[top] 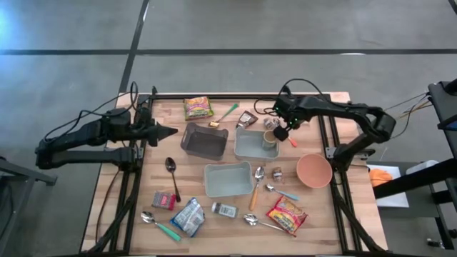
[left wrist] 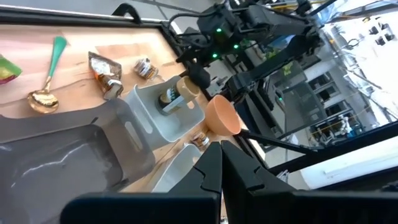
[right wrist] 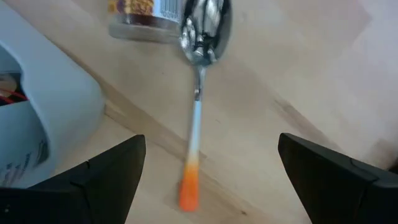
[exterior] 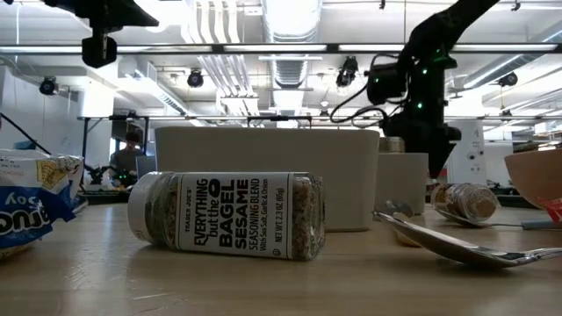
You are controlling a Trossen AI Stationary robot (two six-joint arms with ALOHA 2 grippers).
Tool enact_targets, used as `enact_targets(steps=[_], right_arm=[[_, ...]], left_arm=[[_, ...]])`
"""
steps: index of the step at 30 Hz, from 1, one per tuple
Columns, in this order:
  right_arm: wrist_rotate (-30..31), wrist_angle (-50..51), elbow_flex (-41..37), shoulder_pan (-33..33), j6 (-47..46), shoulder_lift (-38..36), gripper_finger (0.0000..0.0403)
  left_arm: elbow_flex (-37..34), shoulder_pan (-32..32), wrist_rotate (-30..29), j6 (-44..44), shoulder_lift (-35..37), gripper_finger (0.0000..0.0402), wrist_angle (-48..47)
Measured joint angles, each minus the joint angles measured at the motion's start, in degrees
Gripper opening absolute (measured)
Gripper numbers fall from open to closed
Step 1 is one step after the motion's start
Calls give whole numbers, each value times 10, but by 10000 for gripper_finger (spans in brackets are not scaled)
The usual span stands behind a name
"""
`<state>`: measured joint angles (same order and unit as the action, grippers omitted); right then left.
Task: Pick & Place Food Item
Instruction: Put the orange spoon into the bottom gray bin
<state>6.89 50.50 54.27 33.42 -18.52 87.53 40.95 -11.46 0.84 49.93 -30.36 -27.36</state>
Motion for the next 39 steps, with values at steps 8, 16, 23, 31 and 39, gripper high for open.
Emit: enact_targets(steps=[8,16,23,31,39], right_arm=[[-8,-2,24,0,-26,44,274],[-23,-4,23,1,-17,43,206],[-17,-1,19,11,-7,2,198],[-40,2,2,15,106,-43,198],[-64,-18,-49,5,166,-38,198]], left_arm=[[0,0,0,-1,-2,0,1],[0,0,2,-1,-2,0,0],[0,0,2,-1,-2,0,0],[0,0,2,-1,-2,0,-8],[0,0,2,-1,-2,0,-28]])
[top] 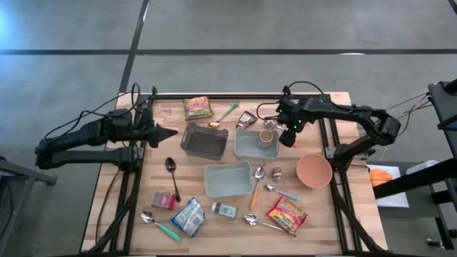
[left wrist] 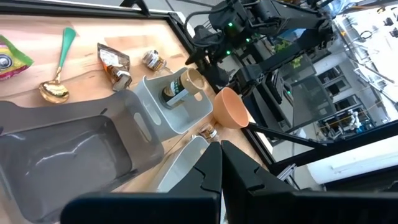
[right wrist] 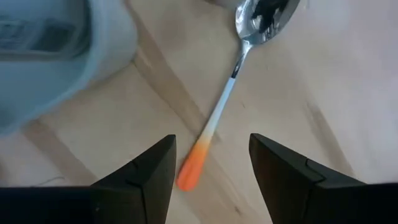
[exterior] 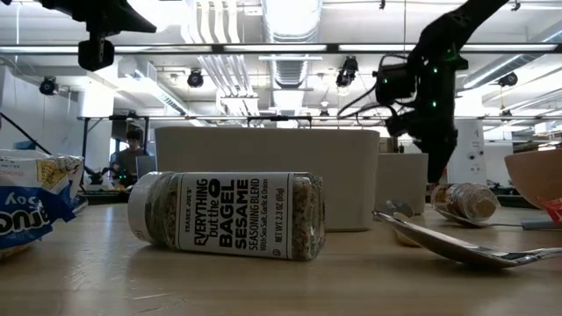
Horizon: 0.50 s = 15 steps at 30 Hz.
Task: Pick & Place Food Item
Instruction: Put the orange spoon into the bottom gray bin
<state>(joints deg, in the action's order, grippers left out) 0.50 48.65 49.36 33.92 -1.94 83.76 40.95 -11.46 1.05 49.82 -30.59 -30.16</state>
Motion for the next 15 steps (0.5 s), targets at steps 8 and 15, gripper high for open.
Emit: enact_targets(steps=[8,15], right_arm=[[-7,-83,-45,0,-31,0,198],[25,-95,-50,0,-43,0,198]], left_arm=[[0,0,0,0,0,0,-1],[0,0,0,0,0,0,-1]])
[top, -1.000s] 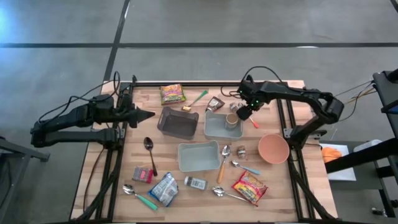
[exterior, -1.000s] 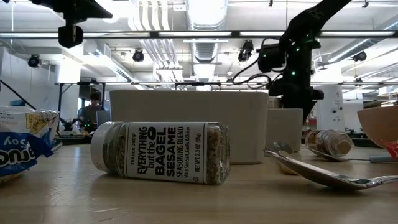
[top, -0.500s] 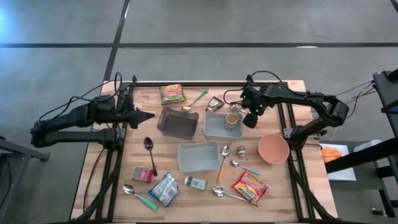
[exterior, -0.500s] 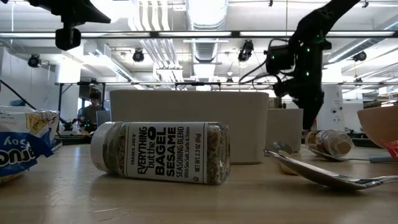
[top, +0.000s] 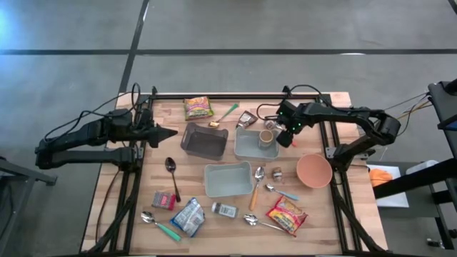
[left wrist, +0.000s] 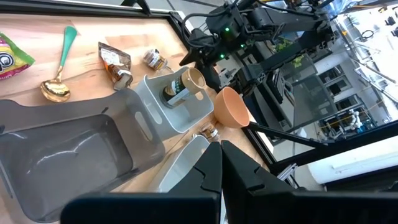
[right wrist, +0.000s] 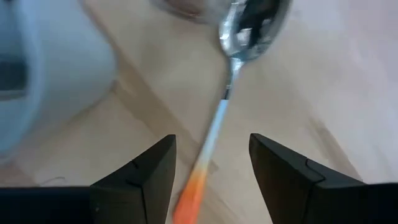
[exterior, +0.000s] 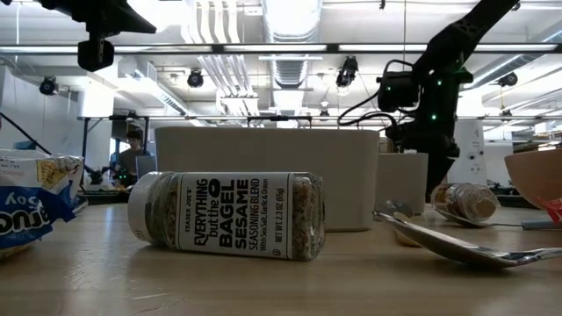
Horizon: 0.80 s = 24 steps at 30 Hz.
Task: Pick & Place Food Item
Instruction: Put the orange spoon into the bottom gray bin
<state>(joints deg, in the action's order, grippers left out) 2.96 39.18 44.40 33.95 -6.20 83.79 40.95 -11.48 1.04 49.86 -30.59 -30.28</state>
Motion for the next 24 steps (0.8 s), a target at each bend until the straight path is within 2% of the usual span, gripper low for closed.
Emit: enact_targets(steps=[9,18,24], right_arm=[[1,-25,-5,4,-37,1,198],[-13,-25,-7,5,-99,50,198],[-12,-25,-7,6,-120,57,192]], left_arm=[[0,0,0,0,0,0,0],[0,0,0,1,0,0,0],[0,0,0,1,0,0,0]])
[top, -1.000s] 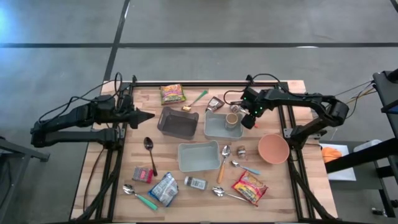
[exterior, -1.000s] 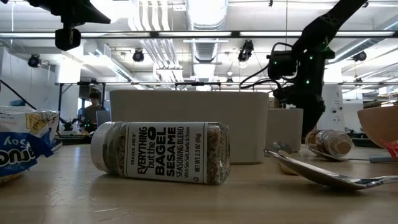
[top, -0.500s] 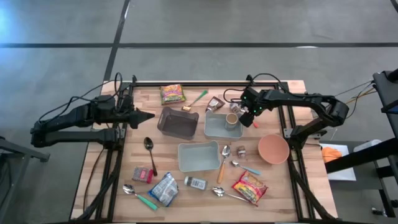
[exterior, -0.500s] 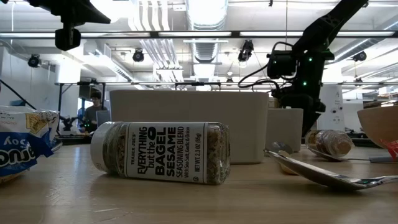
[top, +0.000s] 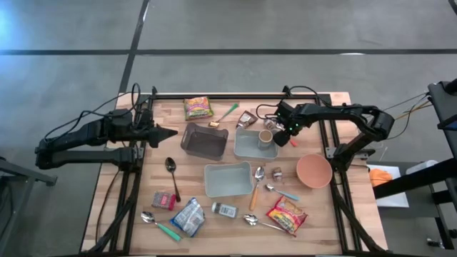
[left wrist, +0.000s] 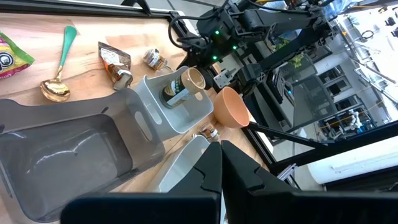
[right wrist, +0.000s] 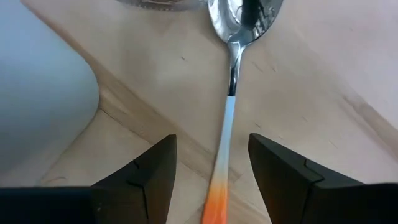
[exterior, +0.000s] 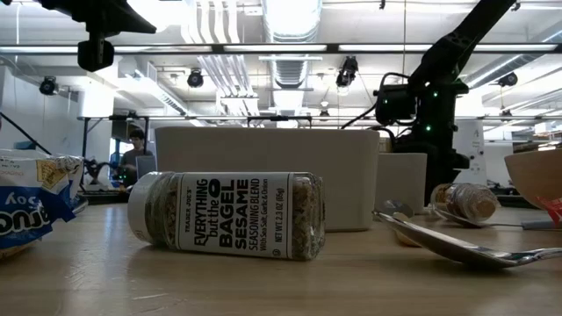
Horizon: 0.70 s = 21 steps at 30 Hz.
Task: Pick & Place Food Item
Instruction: Put the orange spoon into the bottom gray bin
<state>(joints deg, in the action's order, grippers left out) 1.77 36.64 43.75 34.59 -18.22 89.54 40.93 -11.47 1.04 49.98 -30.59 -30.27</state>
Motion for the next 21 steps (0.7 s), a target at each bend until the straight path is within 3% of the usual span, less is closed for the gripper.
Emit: enact_targets(steps=[13,17,21], right_arm=[[1,0,-1,13,-37,1,16],[0,-1,-1,13,-43,2,25],[-3,0,-1,13,-44,2,70]], left_arm=[[0,0,0,0,0,0,0],[0,0,0,0,0,0,0],[0,0,0,0,0,0,0]])
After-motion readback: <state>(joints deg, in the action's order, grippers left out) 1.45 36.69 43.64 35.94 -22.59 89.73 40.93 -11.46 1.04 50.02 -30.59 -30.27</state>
